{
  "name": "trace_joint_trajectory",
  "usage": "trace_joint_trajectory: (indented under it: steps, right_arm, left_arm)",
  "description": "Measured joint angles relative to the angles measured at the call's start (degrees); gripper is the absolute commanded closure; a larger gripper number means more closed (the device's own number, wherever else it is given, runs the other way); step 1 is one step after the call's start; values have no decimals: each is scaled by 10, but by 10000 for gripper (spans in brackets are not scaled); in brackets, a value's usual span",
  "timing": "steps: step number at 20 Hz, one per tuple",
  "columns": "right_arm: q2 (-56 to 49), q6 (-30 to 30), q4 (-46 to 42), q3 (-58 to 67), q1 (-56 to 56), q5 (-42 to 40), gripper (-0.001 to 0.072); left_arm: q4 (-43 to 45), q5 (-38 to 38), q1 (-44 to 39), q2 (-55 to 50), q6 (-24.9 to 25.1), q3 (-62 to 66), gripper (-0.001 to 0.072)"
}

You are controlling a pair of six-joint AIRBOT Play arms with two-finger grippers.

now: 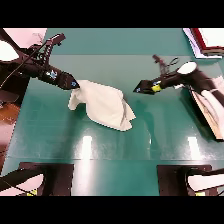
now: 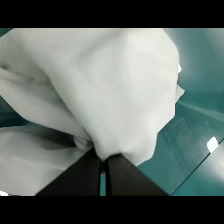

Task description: Fold the shirts.

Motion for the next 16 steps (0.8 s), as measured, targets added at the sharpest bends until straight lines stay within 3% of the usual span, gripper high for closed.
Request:
trace_joint_trajectory:
  steps: [1, 10, 11, 13, 16]
  right_arm:
    - [-22, 0, -1, 10, 10, 0, 273]
    - [-119, 0, -15, 58, 55, 38, 287]
    - [-121, 0, -17, 59, 59, 39, 352]
    - [-125, 0, -26, 60, 69, 36, 674]
    - [-125, 0, -39, 60, 80, 28, 698]
  left_arm:
    - [2, -2, 0, 0, 0, 0, 684]
    - [6, -7, 0, 0, 0, 1, 684]
    - [6, -7, 0, 0, 0, 1, 685]
    - [7, -8, 0, 0, 0, 1, 685]
    - [7, -12, 0, 0, -7, 1, 685]
